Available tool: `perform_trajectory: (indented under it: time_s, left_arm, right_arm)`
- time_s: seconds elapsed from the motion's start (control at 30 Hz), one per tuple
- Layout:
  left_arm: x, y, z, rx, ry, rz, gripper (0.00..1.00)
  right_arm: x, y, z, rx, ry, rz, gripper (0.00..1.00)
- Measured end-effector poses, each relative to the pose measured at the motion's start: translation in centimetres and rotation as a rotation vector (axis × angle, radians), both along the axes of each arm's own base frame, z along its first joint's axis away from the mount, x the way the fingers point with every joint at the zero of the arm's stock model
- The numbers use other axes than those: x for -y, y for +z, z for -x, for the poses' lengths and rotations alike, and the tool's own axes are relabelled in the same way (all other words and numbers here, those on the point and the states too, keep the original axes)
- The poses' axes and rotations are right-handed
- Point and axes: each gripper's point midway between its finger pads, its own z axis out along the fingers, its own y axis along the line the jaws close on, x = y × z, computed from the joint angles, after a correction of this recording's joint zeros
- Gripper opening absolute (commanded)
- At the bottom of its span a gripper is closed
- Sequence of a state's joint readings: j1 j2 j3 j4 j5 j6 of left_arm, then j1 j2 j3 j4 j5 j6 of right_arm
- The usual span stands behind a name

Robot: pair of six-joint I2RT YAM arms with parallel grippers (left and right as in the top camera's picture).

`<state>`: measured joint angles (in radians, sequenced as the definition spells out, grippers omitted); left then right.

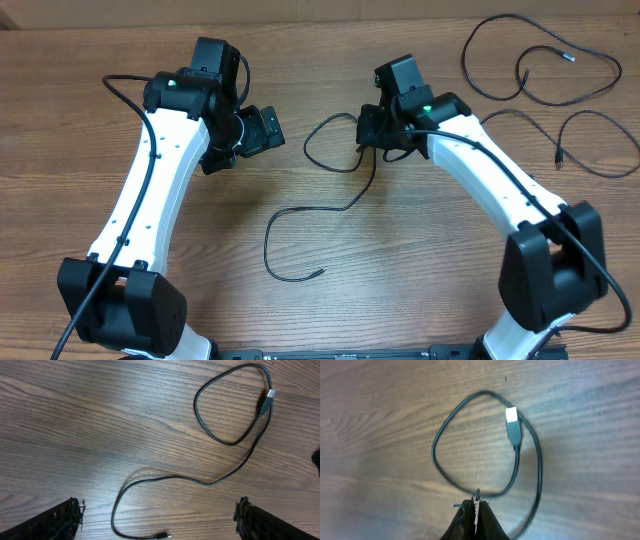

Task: Untangle cables

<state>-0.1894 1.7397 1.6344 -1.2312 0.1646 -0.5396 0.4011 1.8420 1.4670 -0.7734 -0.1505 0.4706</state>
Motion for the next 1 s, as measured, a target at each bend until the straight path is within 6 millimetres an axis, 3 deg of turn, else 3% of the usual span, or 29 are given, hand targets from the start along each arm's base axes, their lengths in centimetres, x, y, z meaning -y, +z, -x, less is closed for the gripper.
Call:
perform_trajectory:
  time_s: [0.1,0.2,0.27,0.57,0.73,0.83,1.0]
  left_arm:
    - [0.0,0.0,0.0,0.001,0.000,0.000,1.00]
    - [0.0,0.0,-0.1,0.006,0.000,0.001,1.00]
    - [0.0,0.0,-0.1,0.005,0.000,0.001,1.00]
    - [0.0,0.0,-0.1,0.005,0.000,0.001,1.00]
    - [0.0,0.0,-0.1,0.005,0.000,0.001,1.00]
    - [0.0,0.0,-0.1,0.005,0.000,0.001,1.00]
    - [0.0,0.0,-0.1,0.005,0.000,0.001,1.00]
  right_arm:
    - [0.2,-0.2,1.3,-0.053,0.009,0.001,0.04]
    - [0.1,-0.2,1.5,-0.061,0.011,-0.006,0.38]
    - [-0.1,0.0,1.1,-0.045,0.010,-0.016,0.50]
    - [0.0,0.3,-1.6,0.066,-0.012,0.009,0.45]
    - [0.2,-3.4,-2.4,0.055,0.016,0.102,0.44]
    - [-0.1,-6.4,-2.3,0.029,0.067,0.168,0.44]
    - [-0.5,-9.3,-1.8,0.008,0.129,0.250,0.44]
